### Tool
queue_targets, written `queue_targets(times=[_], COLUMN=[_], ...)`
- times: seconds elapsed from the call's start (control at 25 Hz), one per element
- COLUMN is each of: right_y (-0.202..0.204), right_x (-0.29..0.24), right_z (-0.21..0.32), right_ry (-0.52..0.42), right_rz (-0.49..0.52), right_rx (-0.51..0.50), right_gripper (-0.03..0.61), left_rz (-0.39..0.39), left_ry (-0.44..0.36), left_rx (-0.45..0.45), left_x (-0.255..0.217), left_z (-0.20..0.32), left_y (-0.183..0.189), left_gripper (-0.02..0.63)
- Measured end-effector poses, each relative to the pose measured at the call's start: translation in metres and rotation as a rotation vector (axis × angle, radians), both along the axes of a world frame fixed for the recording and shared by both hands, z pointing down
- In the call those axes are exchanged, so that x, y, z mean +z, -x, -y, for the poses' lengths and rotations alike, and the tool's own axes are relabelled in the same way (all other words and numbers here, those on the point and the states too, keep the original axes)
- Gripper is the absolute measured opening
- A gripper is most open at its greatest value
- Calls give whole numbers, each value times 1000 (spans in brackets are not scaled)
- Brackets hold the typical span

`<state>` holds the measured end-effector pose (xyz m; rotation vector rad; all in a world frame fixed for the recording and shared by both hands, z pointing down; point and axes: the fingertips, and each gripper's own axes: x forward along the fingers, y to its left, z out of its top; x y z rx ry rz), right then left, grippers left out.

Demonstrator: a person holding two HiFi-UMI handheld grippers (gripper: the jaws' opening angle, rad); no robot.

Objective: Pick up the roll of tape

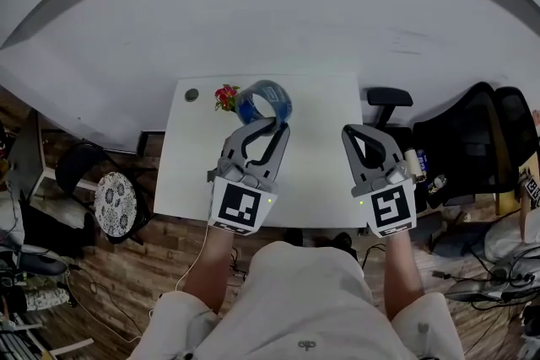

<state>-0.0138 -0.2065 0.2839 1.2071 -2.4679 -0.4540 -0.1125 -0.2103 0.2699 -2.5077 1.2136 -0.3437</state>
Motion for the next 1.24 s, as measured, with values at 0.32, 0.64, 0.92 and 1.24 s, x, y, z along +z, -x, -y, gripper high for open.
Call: queue_targets(times=[0.32, 0.64, 0.92, 1.24], right_y=[-1, -1, 0, 2], right_x=[3, 3, 2, 7], right_z=[-4, -9, -12, -17], right_ry=[17, 15, 20, 32], right_rz=[-2, -2, 5, 4], right_rx=[-4, -3, -12, -32], right_gripper=[5, 5, 5, 5], left_rz=[7, 6, 25, 45], left_ry=[1, 10, 15, 27], left_rx=[-9, -7, -21, -28], left_x=[0, 4, 8, 13], left_z=[-5, -9, -11, -14], left_y=[2, 2, 4, 4], left_gripper=[60, 60, 60, 60])
